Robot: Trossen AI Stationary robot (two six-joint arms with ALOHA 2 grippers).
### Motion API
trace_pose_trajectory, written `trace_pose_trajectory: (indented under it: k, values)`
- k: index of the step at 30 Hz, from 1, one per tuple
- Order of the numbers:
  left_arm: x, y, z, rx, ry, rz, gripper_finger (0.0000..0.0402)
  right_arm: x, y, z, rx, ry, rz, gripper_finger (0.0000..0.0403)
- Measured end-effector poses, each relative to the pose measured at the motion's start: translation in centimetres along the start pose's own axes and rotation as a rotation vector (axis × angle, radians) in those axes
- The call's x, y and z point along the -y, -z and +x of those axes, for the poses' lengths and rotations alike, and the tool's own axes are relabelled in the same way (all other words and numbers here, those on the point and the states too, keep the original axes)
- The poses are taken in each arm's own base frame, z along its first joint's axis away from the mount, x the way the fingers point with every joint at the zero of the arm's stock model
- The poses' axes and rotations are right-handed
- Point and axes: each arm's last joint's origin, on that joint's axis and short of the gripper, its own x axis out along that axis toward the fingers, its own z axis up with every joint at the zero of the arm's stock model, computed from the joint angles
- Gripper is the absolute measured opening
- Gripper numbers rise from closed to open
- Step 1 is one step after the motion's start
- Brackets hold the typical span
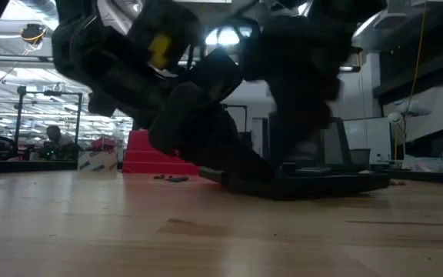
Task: Prefit tool cases
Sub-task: Remove the screwdriver bit from the tool case
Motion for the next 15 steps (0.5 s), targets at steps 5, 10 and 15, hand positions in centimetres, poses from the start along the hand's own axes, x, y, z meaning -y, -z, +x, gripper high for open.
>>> trace_pose_trajectory:
  k: [5, 10, 15]
  values:
    - [0.8, 1.2, 0.6, -0.035, -0.003, -0.104, 0.0000, -0.2, -0.9, -1.6, 0.058, -0.037, 0.014, 0.0000]
    - [0.7, 0.6, 0.1, -0.023, -0.031, -0.070, 0.0000, 0.1, -0.8, -2.7, 0.042, -0.016, 0.008, 0.0000]
    - [-0.2, -0.4, -0.6, -0.017, -0.041, -0.009, 0.0000, 0.4, -0.5, -3.2, 0.016, 0.008, -0.027, 0.0000]
